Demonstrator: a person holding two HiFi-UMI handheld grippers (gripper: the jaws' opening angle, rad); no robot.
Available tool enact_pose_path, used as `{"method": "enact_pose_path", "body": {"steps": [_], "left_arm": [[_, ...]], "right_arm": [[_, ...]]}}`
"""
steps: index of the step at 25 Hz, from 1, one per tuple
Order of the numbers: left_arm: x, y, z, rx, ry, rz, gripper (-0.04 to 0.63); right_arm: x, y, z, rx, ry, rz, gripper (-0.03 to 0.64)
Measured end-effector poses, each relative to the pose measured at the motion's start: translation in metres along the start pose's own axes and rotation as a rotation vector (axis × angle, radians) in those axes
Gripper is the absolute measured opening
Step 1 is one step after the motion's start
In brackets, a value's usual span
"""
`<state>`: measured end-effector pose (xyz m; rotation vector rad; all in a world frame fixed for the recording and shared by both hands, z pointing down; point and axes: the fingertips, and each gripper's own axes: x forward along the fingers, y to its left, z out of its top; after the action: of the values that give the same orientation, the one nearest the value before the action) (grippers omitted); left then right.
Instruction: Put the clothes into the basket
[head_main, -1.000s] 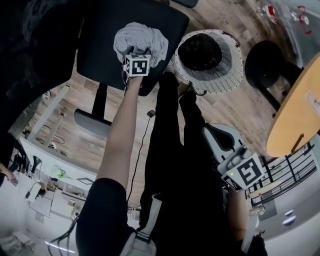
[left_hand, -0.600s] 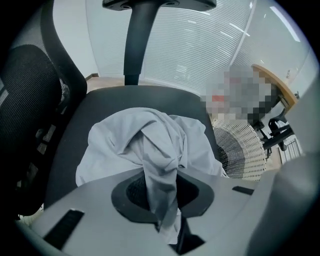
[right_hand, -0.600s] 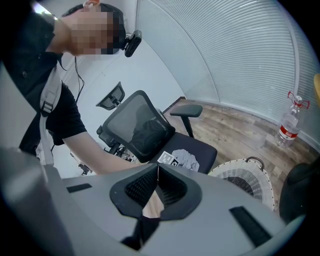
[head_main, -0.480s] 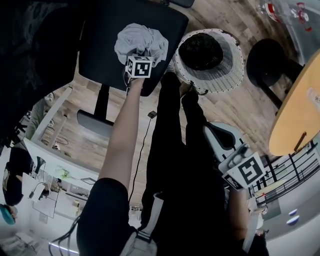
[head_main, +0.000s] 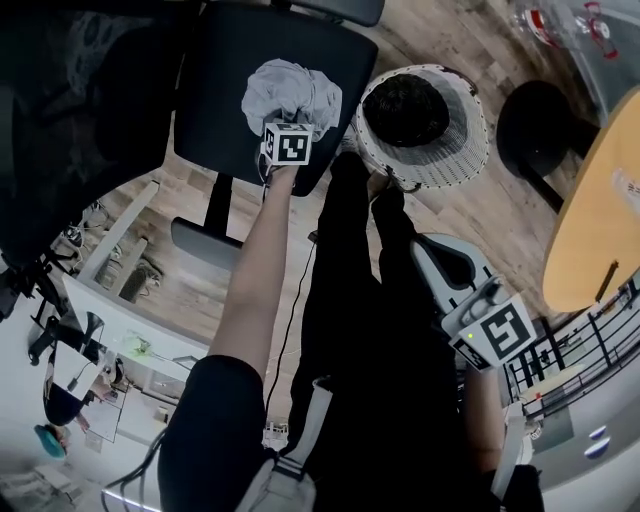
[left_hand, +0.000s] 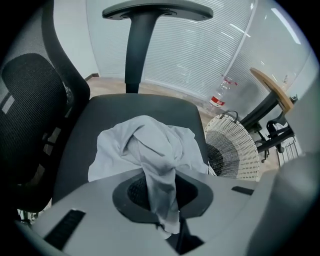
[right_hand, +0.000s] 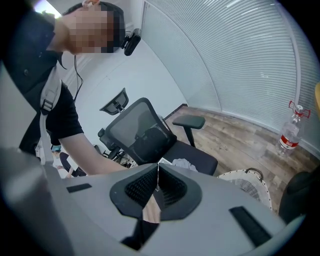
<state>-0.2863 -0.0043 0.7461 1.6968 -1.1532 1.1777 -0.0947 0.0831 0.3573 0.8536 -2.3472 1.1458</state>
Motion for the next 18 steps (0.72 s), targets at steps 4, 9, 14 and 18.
{"method": "enact_pose_path", "body": {"steps": [4, 9, 14, 18], "left_arm": [[-0.020, -0.006, 0.004, 0.004, -0.015, -0.010, 0.066], [-0.044, -0.014, 0.006, 0.038, -0.009, -0.022, 0.064], [-0.073, -0.013, 0.010, 0.020, -0.044, -0.032, 0.064], [-0.094, -0.016, 0.014, 0.033, -0.074, -0.041, 0.063]], "right_arm": [[-0.005, 0.006, 0.012, -0.021, -0.023, -0.008, 0.017], [-0.009, 0.012, 0.025, -0.040, -0.042, -0.019, 0.017], [-0.011, 0.021, 0.036, -0.063, -0.079, -0.026, 0.017], [-0.018, 0.023, 0.046, -0.094, -0.108, -0.035, 0.017]]}}
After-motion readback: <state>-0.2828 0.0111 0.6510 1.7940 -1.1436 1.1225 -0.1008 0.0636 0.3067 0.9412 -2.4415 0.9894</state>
